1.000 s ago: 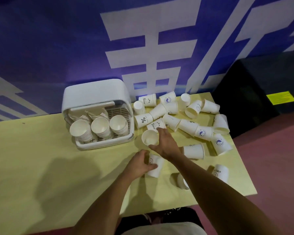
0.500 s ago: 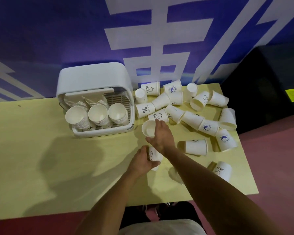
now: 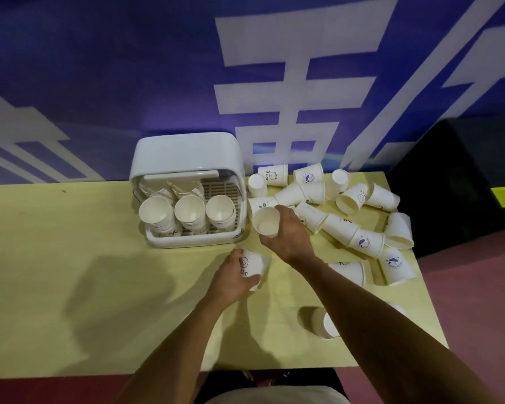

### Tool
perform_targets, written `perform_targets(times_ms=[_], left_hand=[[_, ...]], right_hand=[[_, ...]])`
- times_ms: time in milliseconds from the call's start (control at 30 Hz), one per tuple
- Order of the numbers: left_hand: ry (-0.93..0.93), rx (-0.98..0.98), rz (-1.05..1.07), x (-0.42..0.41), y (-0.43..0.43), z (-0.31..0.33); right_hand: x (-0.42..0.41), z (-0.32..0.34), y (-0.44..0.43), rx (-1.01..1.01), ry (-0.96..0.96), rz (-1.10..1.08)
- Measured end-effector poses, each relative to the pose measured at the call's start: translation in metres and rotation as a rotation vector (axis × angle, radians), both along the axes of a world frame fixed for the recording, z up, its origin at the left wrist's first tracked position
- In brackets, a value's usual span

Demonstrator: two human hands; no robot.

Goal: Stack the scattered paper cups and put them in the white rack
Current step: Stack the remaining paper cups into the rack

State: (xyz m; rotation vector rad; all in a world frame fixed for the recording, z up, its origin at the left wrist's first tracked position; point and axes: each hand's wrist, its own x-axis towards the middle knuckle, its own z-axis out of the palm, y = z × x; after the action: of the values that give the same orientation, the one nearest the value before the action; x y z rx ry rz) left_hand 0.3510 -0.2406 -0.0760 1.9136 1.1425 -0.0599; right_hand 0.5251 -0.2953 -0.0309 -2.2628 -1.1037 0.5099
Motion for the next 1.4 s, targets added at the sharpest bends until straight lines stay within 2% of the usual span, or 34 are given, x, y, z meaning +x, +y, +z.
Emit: perform_targets(times_ms=[200,400,667,800,1000,1400], left_hand=[[-0.108,0.059,0.063,-0.013,0.028,0.025],[-0.15,0.1,0.112,-0.032,0.04,0.032],[-0.111,0.123,0.155,-0.065,0.057,0.031],[-0.126,0.131,0.17,-0.076,0.067,0.031],[-0.175,0.125,0.204,-0.081,0.08,0.033],[-0.295,0.106,0.184,-0.048,0.091,0.061]], right_hand=[[-0.004,0.037,0.024,0.16,0.075,0.027],[-0.036,0.059,0.063,0.291,0.051,0.118],[-0.054,0.035,0.086,0.185,-0.031,0.161],[-0.056,0.027,0.093,0.09,-0.025,0.142],[-0.055,0.026,0.086,0.059,-0.042,0.124],[-0.044,0.041,0.073,0.012,0.331,0.127]])
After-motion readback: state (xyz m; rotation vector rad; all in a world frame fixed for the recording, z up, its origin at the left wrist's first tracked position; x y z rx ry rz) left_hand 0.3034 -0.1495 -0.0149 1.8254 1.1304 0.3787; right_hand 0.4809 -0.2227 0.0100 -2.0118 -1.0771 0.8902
